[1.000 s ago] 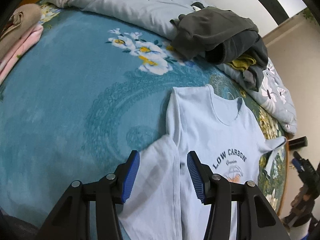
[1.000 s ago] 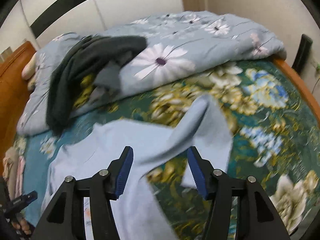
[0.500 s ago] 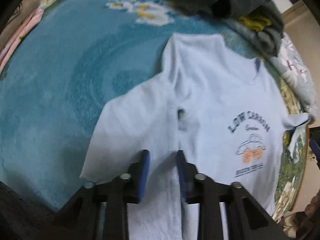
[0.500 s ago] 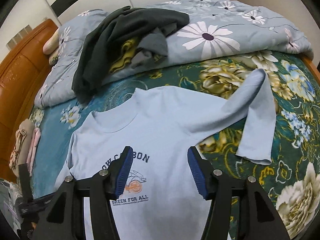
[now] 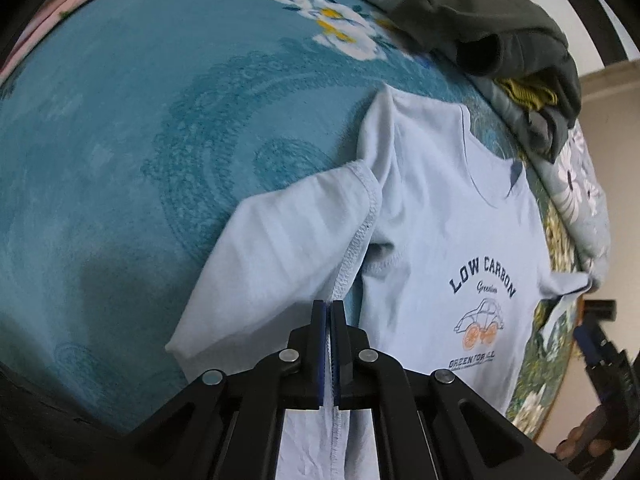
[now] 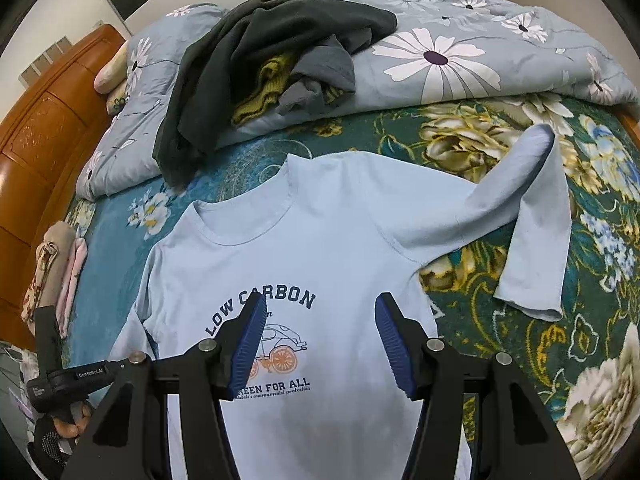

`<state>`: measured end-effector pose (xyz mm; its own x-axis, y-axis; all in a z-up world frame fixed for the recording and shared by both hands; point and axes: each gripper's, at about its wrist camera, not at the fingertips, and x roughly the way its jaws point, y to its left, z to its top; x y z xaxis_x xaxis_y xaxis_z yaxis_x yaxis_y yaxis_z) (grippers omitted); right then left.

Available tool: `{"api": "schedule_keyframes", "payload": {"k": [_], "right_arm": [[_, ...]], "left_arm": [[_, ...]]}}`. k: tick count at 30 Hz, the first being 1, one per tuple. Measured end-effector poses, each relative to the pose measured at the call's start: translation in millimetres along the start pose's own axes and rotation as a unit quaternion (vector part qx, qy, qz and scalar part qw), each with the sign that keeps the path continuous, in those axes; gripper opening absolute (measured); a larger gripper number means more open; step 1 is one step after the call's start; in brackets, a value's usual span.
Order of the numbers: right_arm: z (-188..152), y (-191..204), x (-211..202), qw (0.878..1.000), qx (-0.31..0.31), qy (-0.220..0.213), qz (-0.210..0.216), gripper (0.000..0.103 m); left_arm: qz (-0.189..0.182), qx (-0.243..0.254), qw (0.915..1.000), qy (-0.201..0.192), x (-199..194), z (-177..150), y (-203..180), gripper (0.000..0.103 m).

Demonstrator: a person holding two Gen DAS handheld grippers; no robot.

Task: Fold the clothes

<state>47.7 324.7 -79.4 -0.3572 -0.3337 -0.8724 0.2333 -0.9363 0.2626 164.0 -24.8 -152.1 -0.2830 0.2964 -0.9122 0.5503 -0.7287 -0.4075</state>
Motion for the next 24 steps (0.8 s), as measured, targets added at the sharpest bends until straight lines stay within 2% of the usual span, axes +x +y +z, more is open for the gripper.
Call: {"api": "schedule_keyframes", "payload": {"k": [5,11,20,23,24], "right_arm": [[-3,-5,2,1.0,0.007,0.004,0.003,0.058],[-6,-9,9,1.0,0.012,0.012,0.005,0.058],[-4,3,19,1.0,0.008,0.024,0.012,0.058],[-4,11,20,1.0,0.003,0.027,0.016,0.058],[-4,13,21,0.999,0.001,0.028,0.017,0.058]], "left_arm": [[-0.027,-0.024,0.999,-0.027,-17,10,10,0.002],[-0.028,-0.051,0.9954,-0.076,-49,46,44,0.002],[0.021,-0.046,0.9884,-0.143,-85,117,88,0.0],[-0.003,-0.066,0.9897,-0.127,-83,128,102,0.0],[-0.007,-0.053,0.9914,-0.119,-82,126,98,0.0]]}}
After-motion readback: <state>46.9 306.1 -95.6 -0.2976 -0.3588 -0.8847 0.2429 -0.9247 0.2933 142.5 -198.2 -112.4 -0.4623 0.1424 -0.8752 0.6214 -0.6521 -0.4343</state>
